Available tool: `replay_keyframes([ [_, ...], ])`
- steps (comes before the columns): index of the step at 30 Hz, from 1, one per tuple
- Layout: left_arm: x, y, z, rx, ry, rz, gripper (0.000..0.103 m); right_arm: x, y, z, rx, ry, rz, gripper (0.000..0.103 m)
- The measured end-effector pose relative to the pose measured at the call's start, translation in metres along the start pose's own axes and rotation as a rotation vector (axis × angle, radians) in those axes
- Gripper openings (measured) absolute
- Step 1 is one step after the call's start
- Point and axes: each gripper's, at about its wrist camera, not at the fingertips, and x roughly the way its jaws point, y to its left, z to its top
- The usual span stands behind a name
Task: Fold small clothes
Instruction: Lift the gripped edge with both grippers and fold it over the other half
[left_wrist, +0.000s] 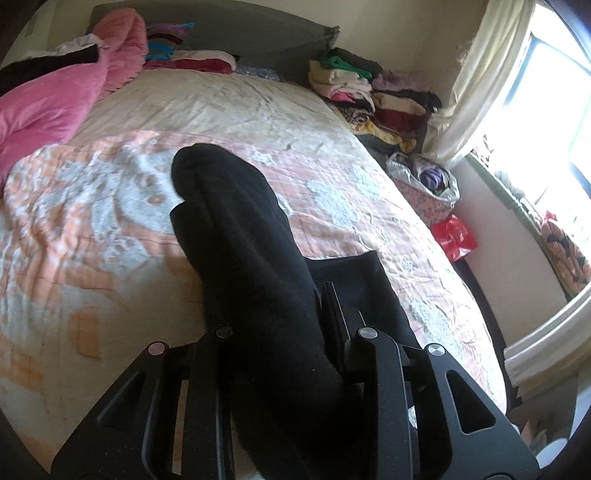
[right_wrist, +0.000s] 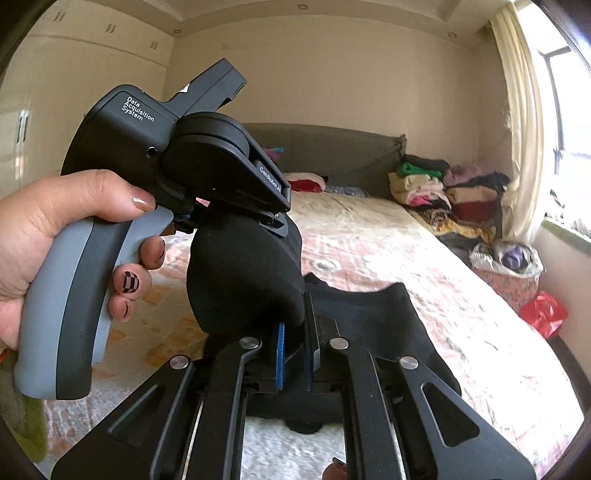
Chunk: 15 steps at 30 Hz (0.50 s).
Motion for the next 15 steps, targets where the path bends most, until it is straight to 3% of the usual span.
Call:
replay_keyframes([
  [15, 0.067, -0.040, -0.008, 0.041, 0.112, 0.013, 0.029, 0.030, -0.060, -0.026, 0.190, 0.138, 0.018, 0.007],
])
